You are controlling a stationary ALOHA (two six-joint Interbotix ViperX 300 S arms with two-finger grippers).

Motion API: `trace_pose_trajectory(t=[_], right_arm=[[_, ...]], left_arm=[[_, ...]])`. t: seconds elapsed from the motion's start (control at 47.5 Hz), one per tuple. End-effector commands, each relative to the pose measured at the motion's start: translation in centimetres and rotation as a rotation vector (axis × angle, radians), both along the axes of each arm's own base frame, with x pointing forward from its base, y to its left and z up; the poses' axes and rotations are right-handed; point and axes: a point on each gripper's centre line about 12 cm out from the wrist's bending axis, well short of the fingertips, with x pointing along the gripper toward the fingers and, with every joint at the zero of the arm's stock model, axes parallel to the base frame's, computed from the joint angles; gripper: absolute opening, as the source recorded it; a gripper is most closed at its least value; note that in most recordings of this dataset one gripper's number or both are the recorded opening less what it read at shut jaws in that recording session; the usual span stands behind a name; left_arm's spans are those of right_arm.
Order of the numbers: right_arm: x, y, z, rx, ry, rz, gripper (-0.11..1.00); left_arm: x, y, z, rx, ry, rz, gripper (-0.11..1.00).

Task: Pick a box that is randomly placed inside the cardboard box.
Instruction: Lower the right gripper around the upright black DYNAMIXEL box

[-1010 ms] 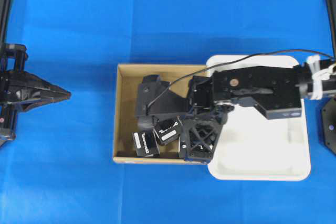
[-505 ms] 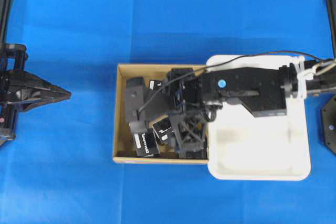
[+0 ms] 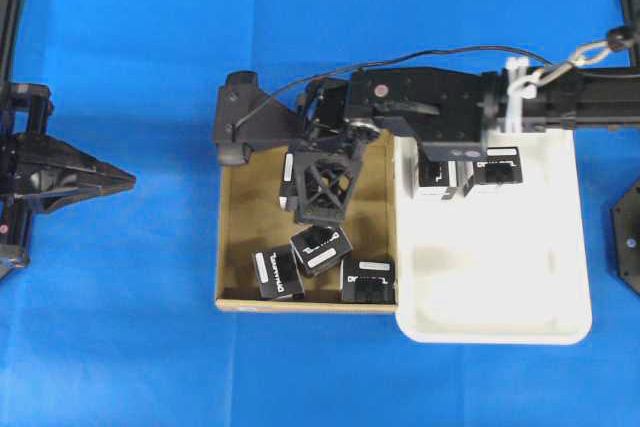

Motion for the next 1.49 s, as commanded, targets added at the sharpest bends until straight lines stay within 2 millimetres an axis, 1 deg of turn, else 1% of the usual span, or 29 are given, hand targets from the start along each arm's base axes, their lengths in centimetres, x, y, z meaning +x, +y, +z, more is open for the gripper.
trace_pose_trajectory(t=[0.0,0.189,0.442,0.631,0.842,0.947,1.01,1.221,1.473], right_arm=[[0.5,0.1,-0.5,0.01,-0.001,0.0,1.0],[0.8,0.0,-1.8,0.015,0.002,-0.006,1.0],[0.8,-0.9,-3.5,0.015,0.028,-0.018,1.0],[1.0,-0.8,-4.4,0.014,0.03,-0.015,1.0],[1.2,-0.6,-4.3,0.01,0.023,-0.009,1.0],[1.5,-0.6,-3.1,0.001,0.015,-0.002,1.0],[1.5,-0.7,-2.9,-0.006,0.025,0.004,1.0],[1.0,-0.7,-3.0,-0.023,0.078,0.043,1.0],[0.9,-0.8,-3.0,-0.036,0.08,0.085,1.0]], left_arm=[[0.3,0.0,0.9,-0.009,-0.021,0.0,-0.07],[0.3,0.0,0.8,-0.018,-0.02,0.003,-0.07],[0.3,0.0,0.8,-0.018,-0.018,0.003,-0.07],[0.3,0.0,0.8,-0.018,-0.02,0.001,-0.07],[0.3,0.0,0.8,-0.018,-0.02,0.001,-0.07],[0.2,0.0,0.9,-0.02,-0.023,0.003,-0.07],[0.2,0.0,0.9,-0.02,-0.021,0.001,-0.07],[0.3,0.0,0.8,-0.02,-0.02,0.003,-0.07],[0.3,0.0,0.8,-0.02,-0.02,0.003,-0.07]])
